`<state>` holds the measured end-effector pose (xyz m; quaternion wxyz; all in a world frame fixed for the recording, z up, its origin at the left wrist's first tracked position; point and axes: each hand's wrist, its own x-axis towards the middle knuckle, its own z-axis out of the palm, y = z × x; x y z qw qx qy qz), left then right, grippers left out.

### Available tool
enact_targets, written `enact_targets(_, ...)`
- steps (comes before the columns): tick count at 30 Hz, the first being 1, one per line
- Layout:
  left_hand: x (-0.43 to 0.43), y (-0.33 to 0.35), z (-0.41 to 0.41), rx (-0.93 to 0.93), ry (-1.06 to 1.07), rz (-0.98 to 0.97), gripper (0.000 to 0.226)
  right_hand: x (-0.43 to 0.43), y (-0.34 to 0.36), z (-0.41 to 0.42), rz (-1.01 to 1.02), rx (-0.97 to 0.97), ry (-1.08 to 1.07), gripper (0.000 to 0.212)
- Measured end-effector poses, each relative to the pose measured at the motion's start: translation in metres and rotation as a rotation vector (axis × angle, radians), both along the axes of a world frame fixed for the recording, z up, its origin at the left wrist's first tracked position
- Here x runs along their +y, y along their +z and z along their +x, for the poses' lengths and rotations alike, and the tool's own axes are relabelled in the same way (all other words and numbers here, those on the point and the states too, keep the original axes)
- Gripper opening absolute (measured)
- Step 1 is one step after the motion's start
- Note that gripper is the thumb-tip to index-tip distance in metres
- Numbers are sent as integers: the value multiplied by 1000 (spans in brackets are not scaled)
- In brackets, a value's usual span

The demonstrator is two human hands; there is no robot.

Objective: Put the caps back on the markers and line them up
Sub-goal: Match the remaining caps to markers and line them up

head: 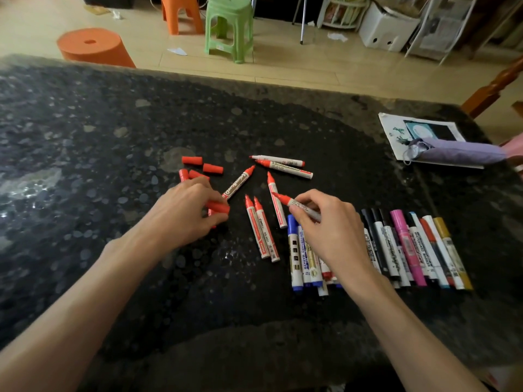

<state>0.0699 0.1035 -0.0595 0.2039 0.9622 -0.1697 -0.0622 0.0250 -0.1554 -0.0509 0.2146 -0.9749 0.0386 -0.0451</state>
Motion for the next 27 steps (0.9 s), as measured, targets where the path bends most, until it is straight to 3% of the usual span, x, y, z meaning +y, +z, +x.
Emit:
enact_targets(5,2,1,-3,17,39,44,24,13,-3,6,5,7,-14,13)
enact_targets(11,14,3,-5,148,54,57,41,21,-3,7,38,36,-1,13)
enact_targets(15,17,5,0,154,175,-70,24,23,-2,6,39,55,25,15)
enact_targets(17,12,-3,-2,92,275,-2,20,25,-2,6,40,56,30,18)
enact_targets(23,6,-16,-5,47,432,202,40,26,-1,4,49,63,59,21)
enact_targets(27,15,-17,-3,69,443,193,29,24,1,3,78,57,108,21)
